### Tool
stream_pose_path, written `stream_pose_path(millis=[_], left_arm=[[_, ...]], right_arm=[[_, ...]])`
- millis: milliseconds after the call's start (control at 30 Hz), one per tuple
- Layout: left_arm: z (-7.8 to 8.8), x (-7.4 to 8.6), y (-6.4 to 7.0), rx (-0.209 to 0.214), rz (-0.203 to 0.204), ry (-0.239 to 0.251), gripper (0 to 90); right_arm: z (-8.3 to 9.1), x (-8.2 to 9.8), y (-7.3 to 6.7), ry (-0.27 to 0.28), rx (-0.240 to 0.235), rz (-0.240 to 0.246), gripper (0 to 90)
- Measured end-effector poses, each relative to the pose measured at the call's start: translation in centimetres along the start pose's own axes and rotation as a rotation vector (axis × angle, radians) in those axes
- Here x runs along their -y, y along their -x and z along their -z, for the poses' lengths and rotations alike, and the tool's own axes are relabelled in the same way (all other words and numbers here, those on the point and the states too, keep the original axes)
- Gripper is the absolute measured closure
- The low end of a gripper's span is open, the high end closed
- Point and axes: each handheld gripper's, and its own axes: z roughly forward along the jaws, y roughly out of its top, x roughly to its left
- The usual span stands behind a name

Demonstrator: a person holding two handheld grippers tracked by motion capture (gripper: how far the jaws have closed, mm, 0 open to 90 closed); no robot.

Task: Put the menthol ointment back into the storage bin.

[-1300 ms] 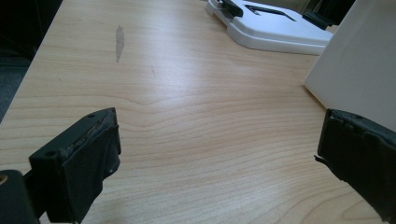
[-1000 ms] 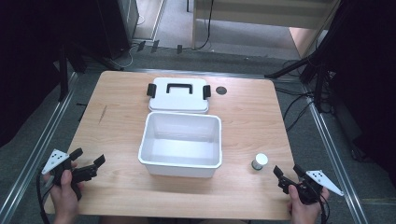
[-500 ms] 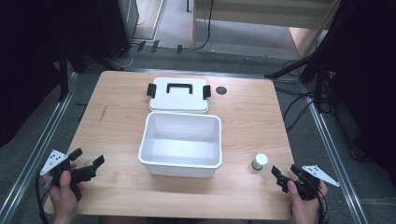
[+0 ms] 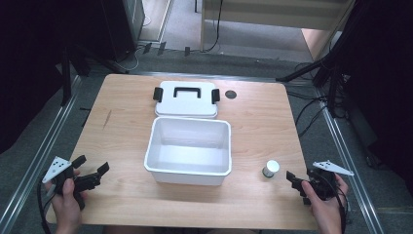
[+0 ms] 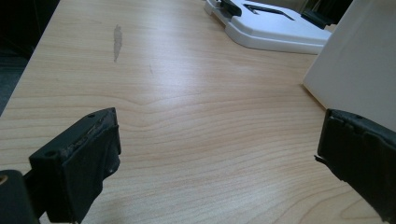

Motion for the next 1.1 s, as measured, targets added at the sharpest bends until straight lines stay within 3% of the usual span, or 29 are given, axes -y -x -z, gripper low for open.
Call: stream_pose_path(millis=[33, 267, 300, 400, 433, 500, 700, 867, 1033, 1100], left_arm=[[0.0, 0.0, 0.0, 0.001, 0.000, 0.000, 0.2], [0.0, 0.0, 0.0, 0.008, 0.000, -0.004, 0.2], [0.0, 0.0, 0.0, 0.008, 0.001, -0.003, 0.2], [0.0, 0.0, -0.1, 0.012, -0.003, -0.006, 0.2], [0.0, 0.0, -0.1, 0.014, -0.001, -0.006, 0.2], [0.0, 0.0, -0.1, 0.016, -0.001, -0.008, 0.2], [-0.1, 0.0, -0.1, 0.017, 0.003, -0.011, 0.3], [-0.1, 0.0, -0.1, 0.019, 0.003, -0.011, 0.3], [-0.1, -0.1, -0.1, 0.022, 0.006, -0.014, 0.3], [-0.1, -0.1, -0.1, 0.021, 0.006, -0.013, 0.3]], right_arm=[[0.1, -0.7, -0.2, -0.031, -0.003, 0.020, 18.4], [0.2, -2.6, -1.2, -0.096, -0.005, 0.078, 18.5], [0.1, -3.3, -1.7, -0.133, -0.006, 0.104, 18.6], [0.0, -3.7, -2.0, -0.164, -0.007, 0.130, 18.7], [-0.1, -4.2, -2.4, -0.194, -0.002, 0.165, 18.7], [-0.1, -4.4, -2.6, -0.199, -0.004, 0.179, 18.7], [-0.6, -5.5, -4.1, -0.271, -0.019, 0.281, 18.6], [-0.7, -6.0, -4.8, -0.322, -0.026, 0.316, 18.6], [-0.9, -6.8, -5.6, -0.425, -0.055, 0.345, 18.1], [-1.0, -6.9, -5.7, -0.441, -0.056, 0.353, 18.0]])
